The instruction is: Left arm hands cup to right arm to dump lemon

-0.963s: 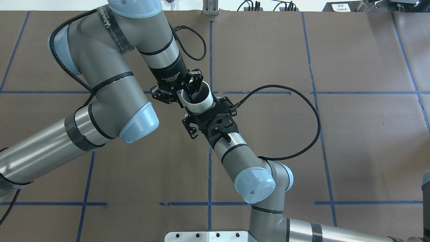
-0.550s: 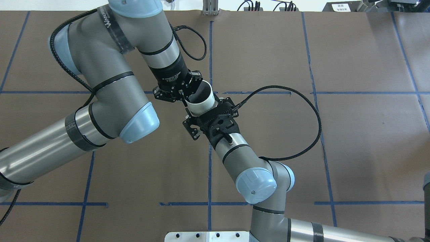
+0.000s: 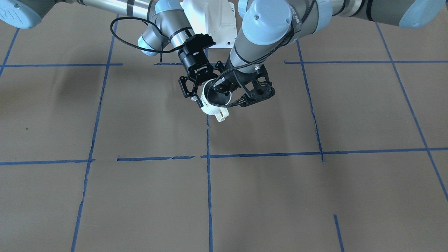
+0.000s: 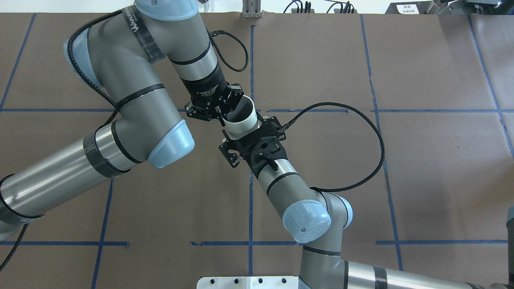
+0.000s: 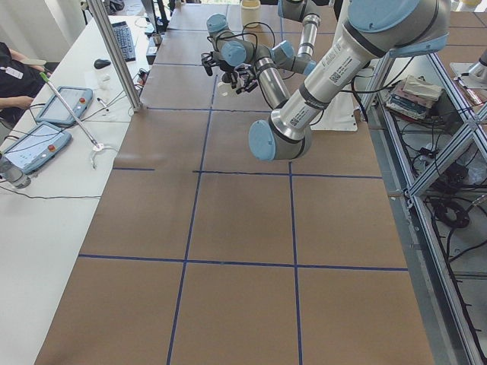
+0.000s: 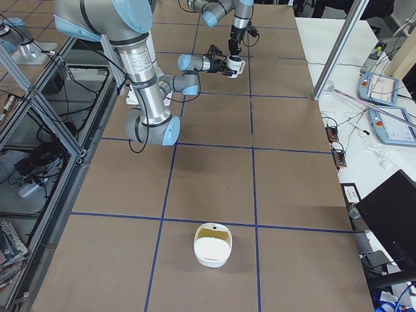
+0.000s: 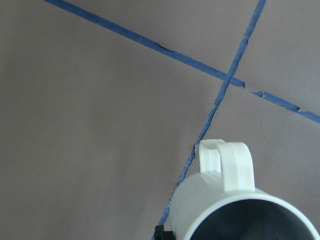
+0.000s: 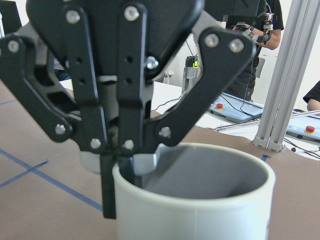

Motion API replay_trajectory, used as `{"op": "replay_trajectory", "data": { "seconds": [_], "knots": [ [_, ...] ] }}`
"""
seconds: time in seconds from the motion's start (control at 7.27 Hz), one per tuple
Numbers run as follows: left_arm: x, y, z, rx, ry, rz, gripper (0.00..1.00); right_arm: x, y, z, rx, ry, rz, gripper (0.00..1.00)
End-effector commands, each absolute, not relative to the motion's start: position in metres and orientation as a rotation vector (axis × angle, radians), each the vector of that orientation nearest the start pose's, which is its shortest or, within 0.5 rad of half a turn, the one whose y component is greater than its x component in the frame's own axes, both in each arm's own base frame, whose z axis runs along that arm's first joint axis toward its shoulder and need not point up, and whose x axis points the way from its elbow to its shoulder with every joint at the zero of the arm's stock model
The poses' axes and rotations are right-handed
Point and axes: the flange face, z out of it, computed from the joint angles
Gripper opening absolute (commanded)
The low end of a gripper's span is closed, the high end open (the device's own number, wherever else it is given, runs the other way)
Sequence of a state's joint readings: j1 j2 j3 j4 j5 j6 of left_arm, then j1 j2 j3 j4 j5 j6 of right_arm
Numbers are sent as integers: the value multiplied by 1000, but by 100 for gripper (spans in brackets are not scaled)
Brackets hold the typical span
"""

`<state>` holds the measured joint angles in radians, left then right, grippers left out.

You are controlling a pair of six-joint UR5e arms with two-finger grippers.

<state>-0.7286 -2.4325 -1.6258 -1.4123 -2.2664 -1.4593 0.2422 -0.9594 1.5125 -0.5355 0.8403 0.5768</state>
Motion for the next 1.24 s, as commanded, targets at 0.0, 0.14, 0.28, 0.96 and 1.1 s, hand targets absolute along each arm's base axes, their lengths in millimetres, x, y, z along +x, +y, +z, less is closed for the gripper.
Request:
{"op": "replay_trajectory", "data": {
  "seconds": [0.0, 0.14, 0.28, 0.96, 1.1],
  "knots": [
    [487, -531, 132, -304, 918, -306, 0, -584, -349, 204, 1312, -886, -9, 99],
    [480, -554, 149, -274, 901, -282, 0, -584, -349, 204, 1312, -887, -10, 99],
    [459, -579, 159, -247, 894, -288, 0, -584, -349, 204, 1312, -887, -10, 99],
    [333, -653, 227, -155, 836, -237, 0, -574, -356, 198, 1325, -902, 26, 99],
    [304, -638, 259, -125, 833, -193, 0, -567, -369, 200, 1328, -885, 34, 99]
  ]
}}
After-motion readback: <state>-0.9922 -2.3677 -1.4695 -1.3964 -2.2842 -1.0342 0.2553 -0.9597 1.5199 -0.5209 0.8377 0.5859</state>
